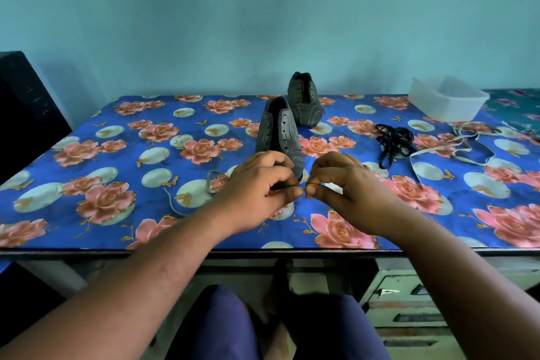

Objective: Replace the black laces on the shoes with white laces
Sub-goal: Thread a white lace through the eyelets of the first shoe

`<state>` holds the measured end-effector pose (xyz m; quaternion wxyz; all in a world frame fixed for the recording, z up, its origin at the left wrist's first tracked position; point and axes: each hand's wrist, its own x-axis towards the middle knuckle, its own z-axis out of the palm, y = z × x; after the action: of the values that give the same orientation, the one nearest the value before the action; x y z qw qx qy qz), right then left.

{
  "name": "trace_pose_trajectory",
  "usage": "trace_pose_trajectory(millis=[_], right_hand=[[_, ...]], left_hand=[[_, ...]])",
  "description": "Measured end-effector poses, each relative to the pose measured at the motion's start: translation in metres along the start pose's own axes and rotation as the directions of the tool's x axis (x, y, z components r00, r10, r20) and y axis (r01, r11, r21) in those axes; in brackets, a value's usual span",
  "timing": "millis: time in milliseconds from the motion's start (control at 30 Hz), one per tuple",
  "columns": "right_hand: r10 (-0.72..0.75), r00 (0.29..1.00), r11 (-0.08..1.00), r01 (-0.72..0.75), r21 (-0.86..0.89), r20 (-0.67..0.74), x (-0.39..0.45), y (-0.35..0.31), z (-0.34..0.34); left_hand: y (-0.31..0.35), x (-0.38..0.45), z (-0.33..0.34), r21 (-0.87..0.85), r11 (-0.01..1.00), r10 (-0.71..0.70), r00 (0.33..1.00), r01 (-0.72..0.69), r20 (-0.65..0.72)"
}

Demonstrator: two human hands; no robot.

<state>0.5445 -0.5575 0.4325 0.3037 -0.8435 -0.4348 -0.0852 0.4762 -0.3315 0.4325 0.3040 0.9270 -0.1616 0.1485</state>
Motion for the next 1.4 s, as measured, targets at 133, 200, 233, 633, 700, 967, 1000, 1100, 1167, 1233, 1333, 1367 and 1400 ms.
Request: trace_pose_trajectory(millis=[133, 200, 233, 633, 700, 967, 1000, 1100, 1167, 1233, 1333, 1367, 1400], right_hand=[[0.018, 0.999, 0.992, -0.014, -0.126, 0.030, -0.008, 0.007, -0.010], [0.044, 0.999, 0.981, -0.038, -0.190, 0.025, -0.015, 0.016, -0.016], [0.071, 0.997, 0.978, -0.066, -0.198, 0.015, -0.020, 0.023, -0.019], [0.502, 0.845, 0.736, -0.306, 0.604, -0.184, -0.023, 0.016, -0.012], [0.626, 0.754, 0.505, -0.194, 0.841, -0.202, -0.013, 0.010, -0.009], [0.744, 0.668, -0.152, 0.196, 0.969, -0.018, 0.043, -0.006, -0.017], [0.751, 0.660, -0.127, 0.176, 0.976, -0.021, 0.050, -0.005, -0.013], [0.760, 0.649, -0.019, 0.029, 0.999, -0.004, 0.063, 0.001, 0.001], [0.737, 0.675, 0.075, -0.124, 0.989, 0.028, 0.069, 0.007, 0.012], [0.710, 0.703, 0.190, -0.247, 0.950, 0.041, 0.073, 0.009, 0.022], [0.699, 0.715, 0.358, -0.370, 0.857, 0.017, 0.078, 0.010, 0.033], [0.698, 0.715, 0.386, -0.402, 0.830, 0.022, 0.079, 0.012, 0.036], [0.698, 0.716, 0.401, -0.423, 0.812, 0.029, 0.079, 0.012, 0.039]], left_hand=[[-0.015, -0.002, -0.008, 0.059, 0.998, 0.012, 0.998, -0.008, -0.068], [-0.027, -0.006, -0.021, 0.137, 0.991, -0.002, 0.997, 0.014, -0.083], [-0.034, -0.009, -0.029, 0.149, 0.988, -0.034, 0.995, 0.048, -0.091], [-0.083, -0.022, -0.046, 0.046, 0.973, -0.215, 0.962, 0.226, -0.169], [-0.077, -0.018, -0.041, 0.035, 0.975, -0.212, 0.964, 0.220, -0.161], [-0.063, 0.003, -0.027, 0.037, 0.980, -0.189, 0.973, 0.196, -0.134], [-0.064, 0.007, -0.024, 0.027, 0.977, -0.207, 0.968, 0.213, -0.143], [-0.064, 0.020, -0.016, -0.045, 0.954, -0.300, 0.940, 0.296, -0.163], [-0.063, 0.029, -0.011, -0.106, 0.921, -0.388, 0.908, 0.375, -0.160], [-0.065, 0.036, -0.005, -0.176, 0.883, -0.462, 0.873, 0.436, -0.157], [-0.066, 0.041, 0.001, -0.303, 0.821, -0.541, 0.830, 0.484, -0.139], [-0.065, 0.042, 0.003, -0.338, 0.803, -0.558, 0.818, 0.491, -0.136], [-0.064, 0.041, 0.004, -0.353, 0.794, -0.567, 0.812, 0.495, -0.137]])
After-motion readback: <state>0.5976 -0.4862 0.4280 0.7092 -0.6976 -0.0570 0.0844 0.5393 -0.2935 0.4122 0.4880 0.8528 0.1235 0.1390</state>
